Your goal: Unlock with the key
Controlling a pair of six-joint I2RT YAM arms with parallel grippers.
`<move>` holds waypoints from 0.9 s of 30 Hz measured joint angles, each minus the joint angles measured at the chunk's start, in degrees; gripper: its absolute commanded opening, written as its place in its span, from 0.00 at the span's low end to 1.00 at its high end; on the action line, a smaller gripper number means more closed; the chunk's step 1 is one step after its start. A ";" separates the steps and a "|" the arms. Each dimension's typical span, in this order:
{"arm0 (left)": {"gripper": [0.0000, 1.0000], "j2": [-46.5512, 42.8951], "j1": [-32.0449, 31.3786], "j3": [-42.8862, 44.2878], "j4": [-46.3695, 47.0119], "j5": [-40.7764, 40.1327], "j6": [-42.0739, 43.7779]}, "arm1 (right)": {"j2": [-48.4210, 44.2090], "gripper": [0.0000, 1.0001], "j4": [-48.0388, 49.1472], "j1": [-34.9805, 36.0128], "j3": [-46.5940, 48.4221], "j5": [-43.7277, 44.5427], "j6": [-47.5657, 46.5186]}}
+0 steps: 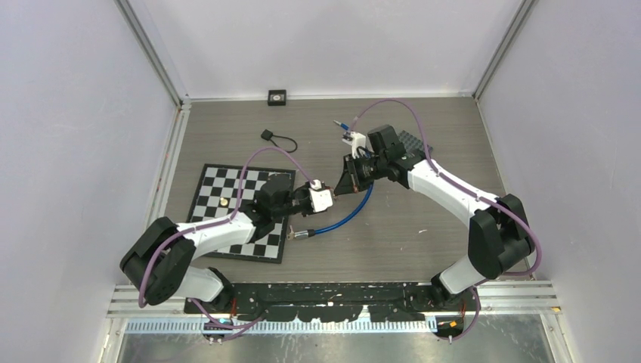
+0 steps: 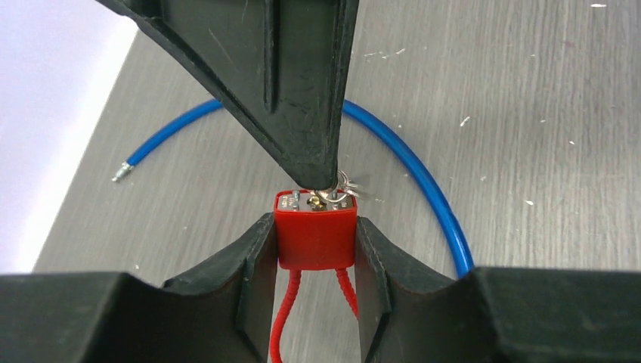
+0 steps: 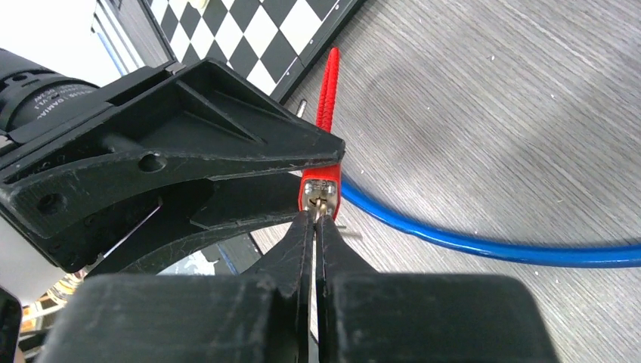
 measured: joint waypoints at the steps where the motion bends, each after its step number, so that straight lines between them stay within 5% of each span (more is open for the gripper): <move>1: 0.00 0.13 0.11 0.00 -0.35 0.55 -0.72 | -0.02 0.00 0.09 0.35 -0.22 0.39 -0.33; 19: 0.00 1.25 0.61 0.96 -5.18 1.42 -1.79 | 1.99 0.02 1.14 2.21 -1.01 3.56 2.23; 21: 0.00 1.25 0.59 0.96 -5.35 1.55 -1.25 | 1.88 0.09 1.29 1.84 -1.20 3.10 2.23; 25: 0.00 1.22 0.92 2.08 -5.92 4.76 -0.81 | 0.31 0.39 0.96 0.07 -1.70 1.18 1.53; 27: 0.00 0.98 1.14 3.74 -7.19 8.79 -1.03 | -1.44 0.44 0.87 -1.49 -1.70 0.37 -0.20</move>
